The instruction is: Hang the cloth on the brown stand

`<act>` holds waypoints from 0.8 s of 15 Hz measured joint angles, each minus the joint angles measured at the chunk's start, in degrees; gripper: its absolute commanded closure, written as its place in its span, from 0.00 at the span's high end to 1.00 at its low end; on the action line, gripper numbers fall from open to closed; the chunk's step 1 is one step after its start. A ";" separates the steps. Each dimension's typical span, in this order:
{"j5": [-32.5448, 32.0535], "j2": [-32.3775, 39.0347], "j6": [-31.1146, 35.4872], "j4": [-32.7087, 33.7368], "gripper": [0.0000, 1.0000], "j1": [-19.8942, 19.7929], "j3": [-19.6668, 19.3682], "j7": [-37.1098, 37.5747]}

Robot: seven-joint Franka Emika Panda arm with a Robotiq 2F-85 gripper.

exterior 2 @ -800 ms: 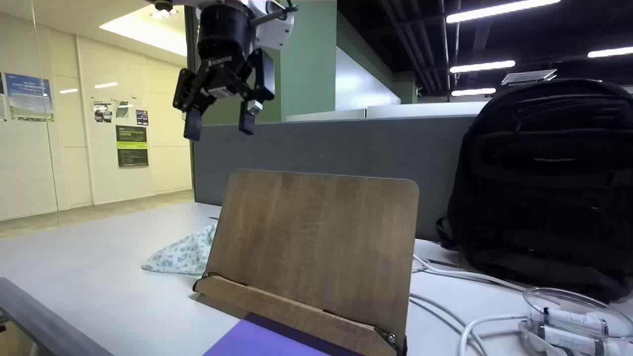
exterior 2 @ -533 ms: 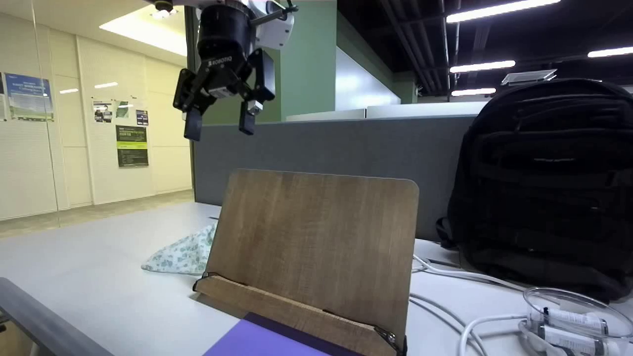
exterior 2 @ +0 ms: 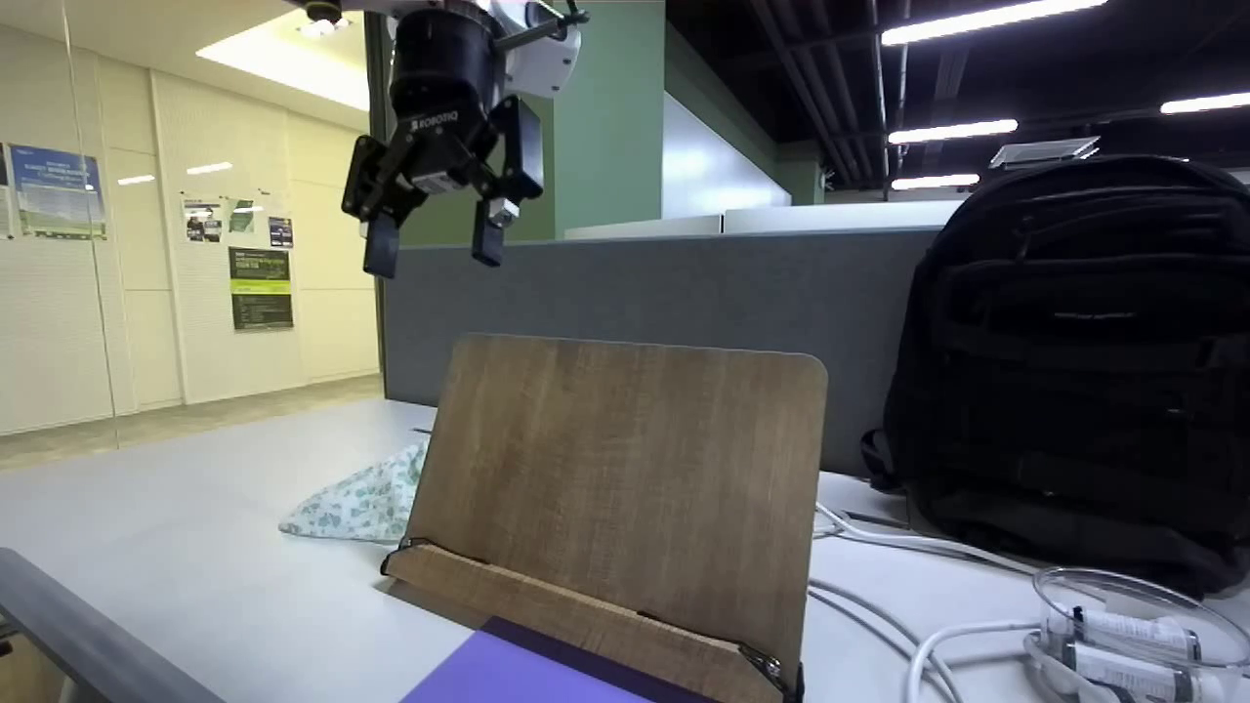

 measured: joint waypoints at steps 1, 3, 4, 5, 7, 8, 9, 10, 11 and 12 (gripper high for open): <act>-0.01 0.08 0.14 -0.04 1.00 0.13 0.11 0.00; 0.00 0.38 1.90 -0.68 1.00 1.00 1.18 0.09; 0.01 0.60 3.26 -1.25 1.00 1.78 2.10 0.21; 0.07 0.91 4.91 -1.99 1.00 2.83 3.27 0.41; 0.20 1.92 8.29 -3.42 1.00 5.32 6.01 1.38; 0.32 2.64 10.39 -4.03 1.00 6.68 7.57 2.30; 0.35 3.54 12.73 -4.52 1.00 8.01 9.13 3.41; 0.34 4.54 15.20 -4.83 1.00 9.20 10.63 4.53; 0.21 5.78 17.74 -4.95 1.00 10.29 12.16 5.67; 0.01 7.21 20.31 -4.95 1.00 11.23 13.60 6.75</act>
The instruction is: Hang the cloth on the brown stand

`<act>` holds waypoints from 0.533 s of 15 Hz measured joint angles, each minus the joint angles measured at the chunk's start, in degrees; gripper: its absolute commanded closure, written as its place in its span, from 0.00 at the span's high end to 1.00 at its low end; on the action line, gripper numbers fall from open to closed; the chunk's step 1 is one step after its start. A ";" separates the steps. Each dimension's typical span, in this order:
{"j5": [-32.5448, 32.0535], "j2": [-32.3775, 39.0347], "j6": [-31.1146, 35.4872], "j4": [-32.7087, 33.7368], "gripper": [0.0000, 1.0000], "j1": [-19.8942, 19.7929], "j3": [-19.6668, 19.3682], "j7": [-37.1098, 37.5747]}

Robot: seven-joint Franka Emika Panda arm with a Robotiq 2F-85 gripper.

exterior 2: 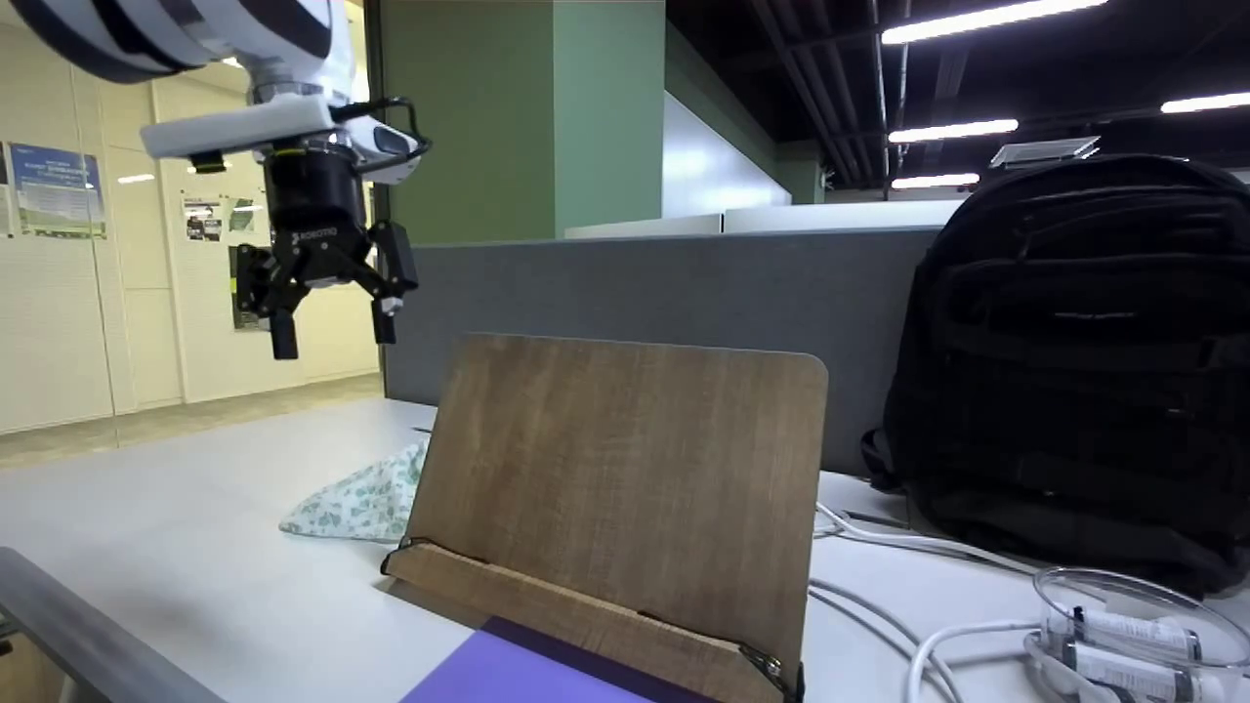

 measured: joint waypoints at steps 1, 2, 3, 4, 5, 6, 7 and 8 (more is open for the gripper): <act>-0.12 1.64 2.46 0.07 1.00 0.80 1.31 1.01; -0.31 3.46 4.62 0.29 1.00 1.43 2.42 1.85; -0.88 5.52 6.65 0.69 1.00 1.89 3.30 2.72; -1.52 7.76 8.31 1.31 1.00 2.23 3.98 3.49; -2.19 10.23 9.55 2.23 1.00 2.52 4.46 4.07; -2.54 12.86 9.89 3.45 1.00 2.82 4.66 4.66; -2.82 15.35 9.89 4.79 1.00 3.06 4.69 4.97; -3.09 17.23 9.89 5.92 1.00 3.10 4.68 5.13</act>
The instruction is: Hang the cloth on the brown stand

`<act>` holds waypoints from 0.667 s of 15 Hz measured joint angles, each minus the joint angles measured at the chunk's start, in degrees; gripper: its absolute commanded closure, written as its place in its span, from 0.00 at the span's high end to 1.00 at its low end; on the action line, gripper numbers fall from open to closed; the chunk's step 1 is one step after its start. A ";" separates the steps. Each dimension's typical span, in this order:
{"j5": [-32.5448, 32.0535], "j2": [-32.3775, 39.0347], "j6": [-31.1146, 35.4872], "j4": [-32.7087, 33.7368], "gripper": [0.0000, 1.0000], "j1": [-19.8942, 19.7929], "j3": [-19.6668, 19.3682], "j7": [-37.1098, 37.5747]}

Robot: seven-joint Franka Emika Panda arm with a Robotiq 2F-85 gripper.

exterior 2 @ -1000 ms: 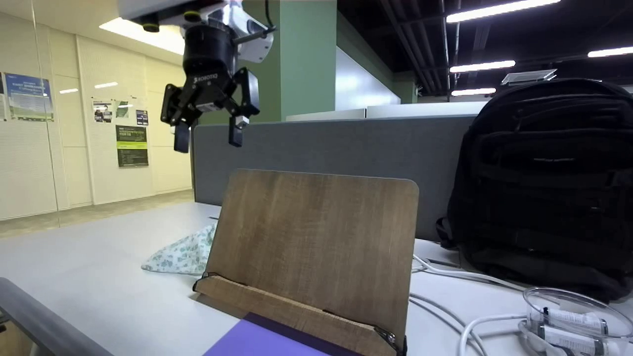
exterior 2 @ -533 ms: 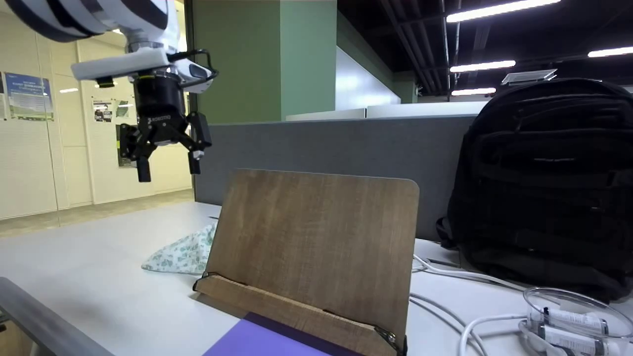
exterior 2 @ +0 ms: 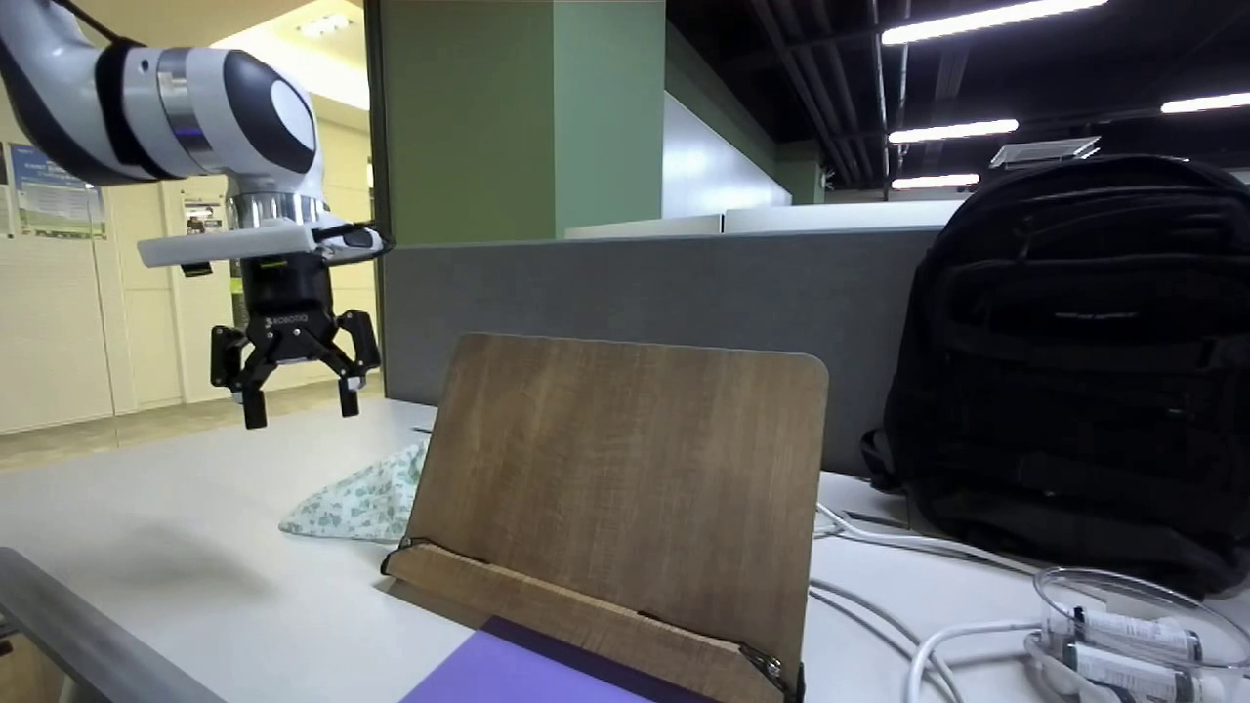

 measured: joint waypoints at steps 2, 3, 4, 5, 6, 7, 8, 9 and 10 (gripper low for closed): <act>-0.21 1.77 -0.01 1.26 1.00 -0.04 -0.07 0.06; -0.22 1.93 -0.03 1.48 1.00 -0.04 -0.08 0.06; -0.22 1.91 -0.06 1.58 1.00 -0.03 -0.08 0.06; -0.16 1.92 -0.06 1.58 1.00 0.06 -0.18 -0.16; -0.27 2.00 0.05 1.55 1.00 0.23 -0.36 -0.23; -0.95 2.17 0.82 1.48 1.00 0.39 -0.50 -0.22; -1.88 2.55 2.39 1.40 1.00 0.50 -0.63 -0.22; -2.97 3.16 4.13 1.39 1.00 0.62 -0.76 -0.24; -4.26 3.93 5.83 1.43 1.00 0.77 -0.99 -0.27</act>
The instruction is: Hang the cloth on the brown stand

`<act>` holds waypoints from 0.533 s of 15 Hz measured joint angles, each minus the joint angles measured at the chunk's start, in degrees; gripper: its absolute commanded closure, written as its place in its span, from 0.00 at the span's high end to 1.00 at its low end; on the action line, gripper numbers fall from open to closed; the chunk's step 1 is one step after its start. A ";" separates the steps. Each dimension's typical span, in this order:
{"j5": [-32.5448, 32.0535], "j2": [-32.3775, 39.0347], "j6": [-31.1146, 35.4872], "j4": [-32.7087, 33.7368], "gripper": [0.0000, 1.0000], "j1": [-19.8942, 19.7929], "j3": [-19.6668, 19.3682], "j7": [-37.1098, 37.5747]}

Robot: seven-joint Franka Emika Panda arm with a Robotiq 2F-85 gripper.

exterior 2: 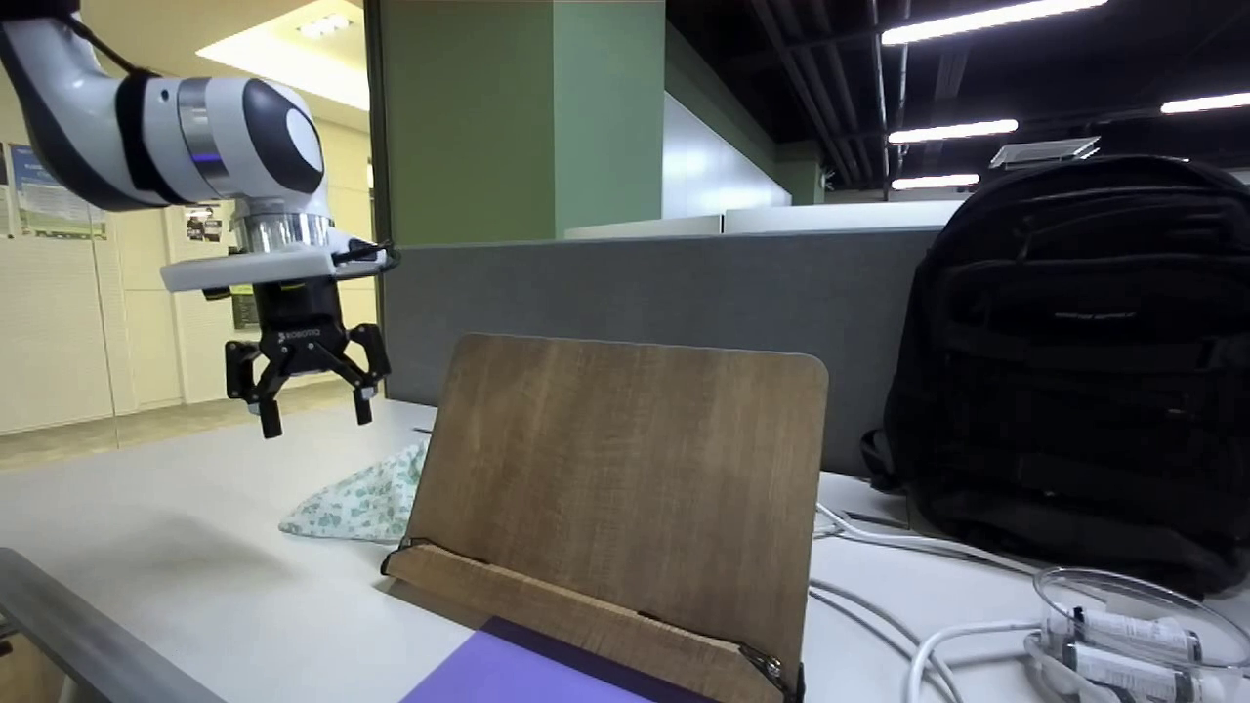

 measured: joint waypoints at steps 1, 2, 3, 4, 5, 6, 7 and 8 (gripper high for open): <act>-1.28 1.01 1.55 0.13 1.00 0.13 -0.28 -0.07; -2.50 2.17 2.80 0.42 1.00 0.24 -0.58 -0.16; -3.68 3.49 3.84 0.89 1.00 0.40 -0.97 -0.28; -4.86 4.87 4.73 1.49 1.00 0.59 -1.39 -0.31; -6.09 6.35 5.65 2.28 1.00 0.88 -1.92 -0.31; -7.21 7.81 6.42 3.17 1.00 1.26 -2.50 -0.31; -8.47 9.27 7.23 4.20 1.00 1.78 -3.22 -0.27; -9.79 10.71 8.14 5.31 1.00 2.44 -4.07 -0.23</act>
